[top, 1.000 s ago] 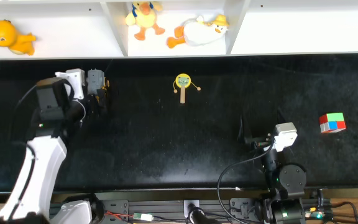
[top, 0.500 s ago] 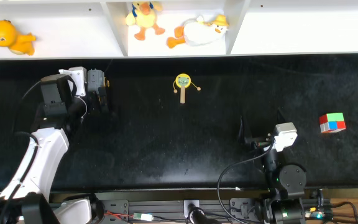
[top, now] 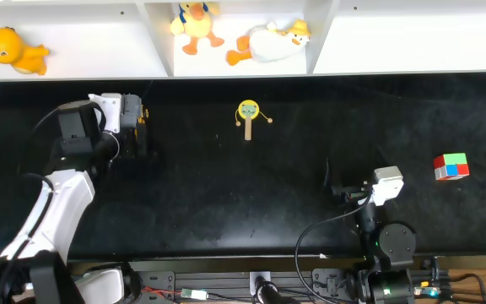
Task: Store Toys
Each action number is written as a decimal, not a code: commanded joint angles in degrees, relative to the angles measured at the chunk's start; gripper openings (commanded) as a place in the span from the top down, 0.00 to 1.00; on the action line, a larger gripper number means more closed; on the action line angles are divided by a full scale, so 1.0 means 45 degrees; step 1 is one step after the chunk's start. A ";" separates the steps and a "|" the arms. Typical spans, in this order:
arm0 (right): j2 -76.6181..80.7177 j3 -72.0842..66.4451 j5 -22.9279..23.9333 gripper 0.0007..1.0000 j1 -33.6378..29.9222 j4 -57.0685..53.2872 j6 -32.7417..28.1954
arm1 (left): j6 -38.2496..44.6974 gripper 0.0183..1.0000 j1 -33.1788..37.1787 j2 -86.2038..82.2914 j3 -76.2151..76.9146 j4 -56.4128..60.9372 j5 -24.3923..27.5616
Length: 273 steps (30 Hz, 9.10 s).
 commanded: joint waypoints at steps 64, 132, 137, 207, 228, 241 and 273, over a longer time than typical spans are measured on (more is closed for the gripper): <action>-0.0073 -0.0165 0.0005 0.00 0.0068 0.0053 -0.0029 | 0.0379 0.00 -0.0500 0.4114 0.8043 -0.1817 -0.1311; -0.0073 -0.0165 0.0005 0.00 0.0068 0.0053 -0.0029 | 0.0559 0.00 -0.1083 -1.7879 -0.8718 0.1817 -0.1297; -0.0073 -0.0165 0.0005 0.00 0.0068 0.0053 -0.0029 | 0.0559 0.00 -0.1083 -1.7879 -0.8718 0.1817 -0.1297; 2.3873 1.6577 0.6139 0.00 0.8325 -0.8238 0.9301 | 0.0559 0.00 -0.1083 -1.7879 -0.8718 0.1812 -0.1297; 2.4183 1.6577 0.4517 0.01 0.7805 -0.7966 0.7956 | 0.0559 0.00 -0.1083 -1.7879 -0.8718 0.1812 -0.1297; 2.4723 1.6577 0.3813 0.00 0.7281 -0.7922 0.7334 | 0.0559 0.00 -0.1083 -1.7879 -0.8718 0.1817 -0.1297; 2.2425 1.4576 0.4036 0.96 0.7257 -0.7917 0.6703 | 0.0559 0.00 -0.1083 -1.7879 -0.8718 0.1817 -0.1297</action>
